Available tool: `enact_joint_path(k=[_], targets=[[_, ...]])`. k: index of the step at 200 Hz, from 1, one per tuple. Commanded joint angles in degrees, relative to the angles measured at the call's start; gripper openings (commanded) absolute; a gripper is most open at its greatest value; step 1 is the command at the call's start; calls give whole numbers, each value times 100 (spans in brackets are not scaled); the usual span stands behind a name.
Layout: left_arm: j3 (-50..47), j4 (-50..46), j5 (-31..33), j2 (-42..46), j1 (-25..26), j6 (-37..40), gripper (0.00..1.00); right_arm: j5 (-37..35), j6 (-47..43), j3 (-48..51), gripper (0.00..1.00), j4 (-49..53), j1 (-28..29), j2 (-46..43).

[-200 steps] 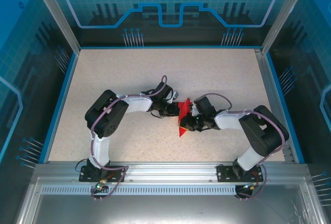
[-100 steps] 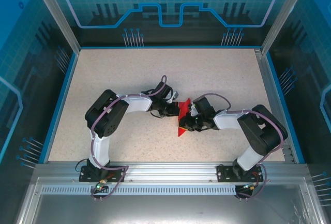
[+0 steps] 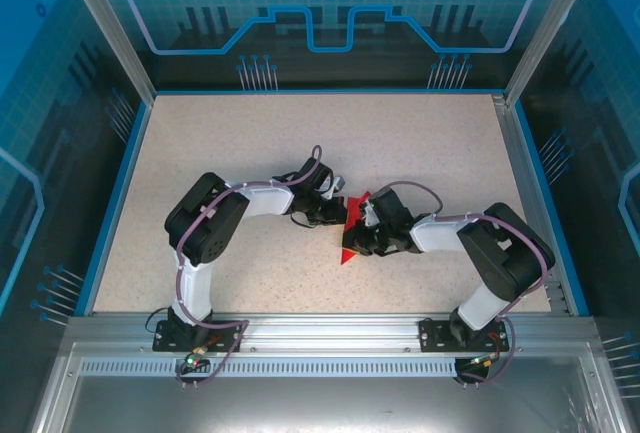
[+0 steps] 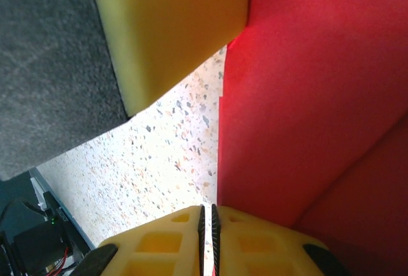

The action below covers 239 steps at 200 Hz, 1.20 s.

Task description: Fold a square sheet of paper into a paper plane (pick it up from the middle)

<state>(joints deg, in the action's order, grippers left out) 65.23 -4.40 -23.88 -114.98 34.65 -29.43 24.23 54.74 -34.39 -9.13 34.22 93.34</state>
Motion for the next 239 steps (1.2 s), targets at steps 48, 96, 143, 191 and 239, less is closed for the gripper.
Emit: enact_joint_path(k=[48, 96, 143, 191, 239], targets=[[-54, 89, 441, -675, 125, 228, 0, 56, 156, 33, 14, -108, 305, 85], [-51, 91, 454, -740, 125, 252, 0, 32, 13, -23, 13, 121, 435, 234], [-41, 79, 462, -796, 125, 289, 0, 18, -60, -6, 13, 258, 636, 345], [-28, 73, 472, -849, 122, 300, 0, 0, -190, -103, 13, 497, 810, 272], [-11, 67, 483, -894, 121, 332, 0, -34, -174, -115, 13, 640, 1033, 181]])
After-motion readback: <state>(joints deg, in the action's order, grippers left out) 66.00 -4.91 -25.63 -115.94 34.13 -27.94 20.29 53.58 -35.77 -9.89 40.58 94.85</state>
